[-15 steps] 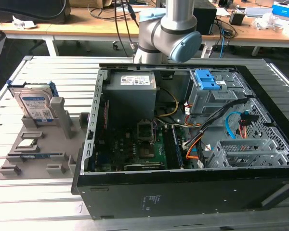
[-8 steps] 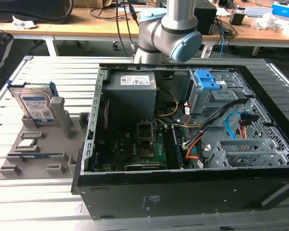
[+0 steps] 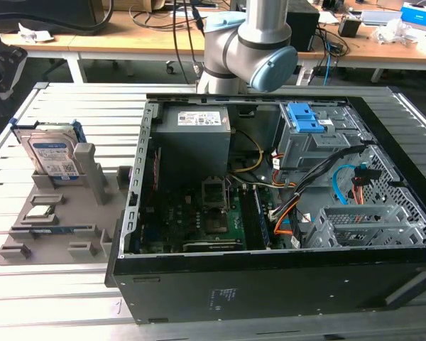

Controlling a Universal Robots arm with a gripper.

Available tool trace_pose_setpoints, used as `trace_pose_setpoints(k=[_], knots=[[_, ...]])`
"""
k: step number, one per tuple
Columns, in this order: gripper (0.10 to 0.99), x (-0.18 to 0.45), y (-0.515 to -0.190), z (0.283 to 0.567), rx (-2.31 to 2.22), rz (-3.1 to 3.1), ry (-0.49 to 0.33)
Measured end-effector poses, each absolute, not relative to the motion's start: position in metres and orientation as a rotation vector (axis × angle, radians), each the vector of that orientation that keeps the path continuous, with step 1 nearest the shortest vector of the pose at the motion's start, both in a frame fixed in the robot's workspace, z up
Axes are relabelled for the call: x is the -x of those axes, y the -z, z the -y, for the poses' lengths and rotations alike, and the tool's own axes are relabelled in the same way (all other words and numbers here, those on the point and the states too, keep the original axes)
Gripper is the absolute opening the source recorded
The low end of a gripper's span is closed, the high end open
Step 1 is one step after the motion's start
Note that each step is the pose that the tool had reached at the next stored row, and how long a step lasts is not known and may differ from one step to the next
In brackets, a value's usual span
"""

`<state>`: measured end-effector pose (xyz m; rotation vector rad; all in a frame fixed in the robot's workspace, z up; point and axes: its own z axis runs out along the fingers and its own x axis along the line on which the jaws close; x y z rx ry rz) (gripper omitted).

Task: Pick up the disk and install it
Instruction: 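Reach for the disk, then pick up the disk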

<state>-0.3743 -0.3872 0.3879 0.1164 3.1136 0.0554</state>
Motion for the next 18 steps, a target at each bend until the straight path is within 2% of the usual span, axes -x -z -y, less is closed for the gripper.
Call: trace_pose_setpoints(k=[13, 18], knots=[[0.106, 0.3742, -0.3878, 0.3864, -0.108, -3.114, -0.055], [0.106, 0.3742, -0.3879, 0.3863, 0.047, -3.117, -0.057]])
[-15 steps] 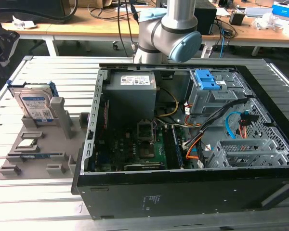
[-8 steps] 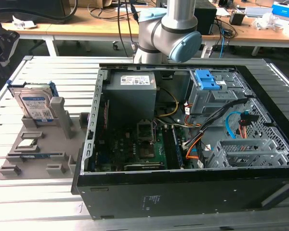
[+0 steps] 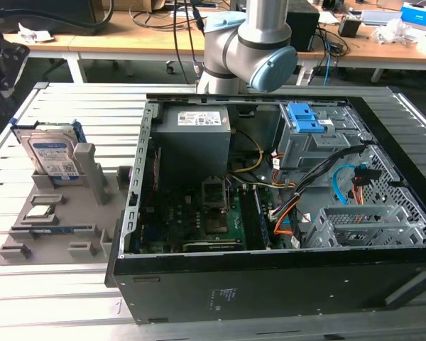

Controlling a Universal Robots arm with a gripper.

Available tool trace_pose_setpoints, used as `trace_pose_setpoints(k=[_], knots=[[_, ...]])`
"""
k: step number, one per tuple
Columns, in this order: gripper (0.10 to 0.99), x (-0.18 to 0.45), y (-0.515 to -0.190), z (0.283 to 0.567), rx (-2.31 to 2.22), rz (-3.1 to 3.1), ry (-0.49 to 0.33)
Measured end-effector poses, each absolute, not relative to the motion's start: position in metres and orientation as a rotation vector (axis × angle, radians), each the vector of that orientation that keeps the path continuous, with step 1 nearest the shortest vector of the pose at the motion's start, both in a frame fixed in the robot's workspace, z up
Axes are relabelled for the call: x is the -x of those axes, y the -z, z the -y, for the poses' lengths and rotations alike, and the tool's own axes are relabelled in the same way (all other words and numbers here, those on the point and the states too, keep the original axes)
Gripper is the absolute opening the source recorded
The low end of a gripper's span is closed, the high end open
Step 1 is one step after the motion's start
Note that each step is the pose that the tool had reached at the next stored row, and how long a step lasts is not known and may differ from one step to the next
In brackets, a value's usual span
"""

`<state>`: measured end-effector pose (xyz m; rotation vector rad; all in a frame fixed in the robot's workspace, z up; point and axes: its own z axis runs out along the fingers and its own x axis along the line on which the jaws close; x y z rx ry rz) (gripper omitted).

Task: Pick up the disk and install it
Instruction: 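Pick up the disk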

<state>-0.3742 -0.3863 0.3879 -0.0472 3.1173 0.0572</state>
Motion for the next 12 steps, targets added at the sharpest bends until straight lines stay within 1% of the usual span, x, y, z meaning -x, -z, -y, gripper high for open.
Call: trace_pose_setpoints(k=[5, 12], knots=[[0.106, 0.3742, -0.3879, 0.3863, 0.179, -3.114, -0.059], [0.106, 0.3742, -0.3878, 0.3863, 0.479, -3.086, -0.062]])
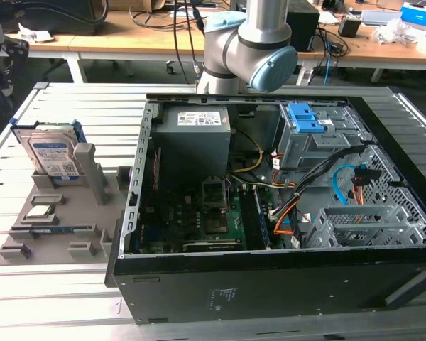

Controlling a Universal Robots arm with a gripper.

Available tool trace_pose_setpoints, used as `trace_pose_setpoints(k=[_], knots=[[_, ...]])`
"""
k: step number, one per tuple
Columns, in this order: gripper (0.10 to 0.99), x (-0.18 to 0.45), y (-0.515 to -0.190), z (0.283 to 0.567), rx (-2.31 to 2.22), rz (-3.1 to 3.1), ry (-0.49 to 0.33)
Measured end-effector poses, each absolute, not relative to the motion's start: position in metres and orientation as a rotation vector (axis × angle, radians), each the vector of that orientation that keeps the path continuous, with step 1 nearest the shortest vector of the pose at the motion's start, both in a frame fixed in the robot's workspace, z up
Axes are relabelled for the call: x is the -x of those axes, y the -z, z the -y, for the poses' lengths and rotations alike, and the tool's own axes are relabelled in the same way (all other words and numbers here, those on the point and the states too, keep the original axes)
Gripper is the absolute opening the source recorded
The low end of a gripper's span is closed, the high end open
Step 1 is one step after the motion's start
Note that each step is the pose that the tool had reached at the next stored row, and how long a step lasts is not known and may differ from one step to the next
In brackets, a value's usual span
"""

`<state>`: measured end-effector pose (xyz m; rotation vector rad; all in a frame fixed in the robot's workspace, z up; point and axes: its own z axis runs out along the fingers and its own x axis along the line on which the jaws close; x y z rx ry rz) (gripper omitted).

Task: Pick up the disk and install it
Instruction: 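Pick up the disk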

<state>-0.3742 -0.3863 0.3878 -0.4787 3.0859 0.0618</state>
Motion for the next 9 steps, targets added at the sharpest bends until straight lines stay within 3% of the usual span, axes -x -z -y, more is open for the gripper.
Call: trace_pose_setpoints(k=[9], knots=[[0.106, 0.3742, -0.3879, 0.3863, 0.710, -3.044, -0.064]])
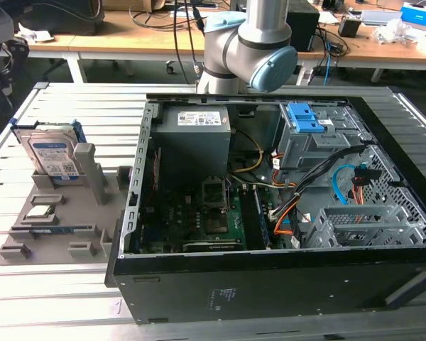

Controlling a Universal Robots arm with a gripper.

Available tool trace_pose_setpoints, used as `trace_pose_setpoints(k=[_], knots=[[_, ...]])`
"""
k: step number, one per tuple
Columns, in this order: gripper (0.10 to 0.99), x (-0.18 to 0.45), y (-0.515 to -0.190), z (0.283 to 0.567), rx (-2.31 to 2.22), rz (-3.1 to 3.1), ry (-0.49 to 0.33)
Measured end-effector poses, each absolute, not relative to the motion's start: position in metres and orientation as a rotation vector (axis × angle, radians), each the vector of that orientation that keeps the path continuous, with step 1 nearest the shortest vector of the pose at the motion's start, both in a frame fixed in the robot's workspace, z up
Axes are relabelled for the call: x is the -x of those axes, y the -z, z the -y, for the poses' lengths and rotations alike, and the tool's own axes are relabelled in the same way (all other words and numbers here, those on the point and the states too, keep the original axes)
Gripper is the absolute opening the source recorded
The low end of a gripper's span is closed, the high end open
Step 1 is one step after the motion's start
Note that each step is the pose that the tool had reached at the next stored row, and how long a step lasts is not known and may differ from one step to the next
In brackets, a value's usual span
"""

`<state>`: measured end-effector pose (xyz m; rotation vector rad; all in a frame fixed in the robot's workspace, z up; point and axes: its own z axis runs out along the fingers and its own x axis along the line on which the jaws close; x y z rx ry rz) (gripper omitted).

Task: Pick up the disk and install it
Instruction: 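Pick up the disk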

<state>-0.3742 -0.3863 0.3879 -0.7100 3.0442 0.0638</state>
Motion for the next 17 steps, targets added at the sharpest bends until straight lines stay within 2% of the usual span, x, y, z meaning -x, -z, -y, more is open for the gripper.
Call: trace_pose_setpoints(k=[17], knots=[[0.106, 0.3742, -0.3878, 0.3863, 1.217, -2.887, -0.067]])
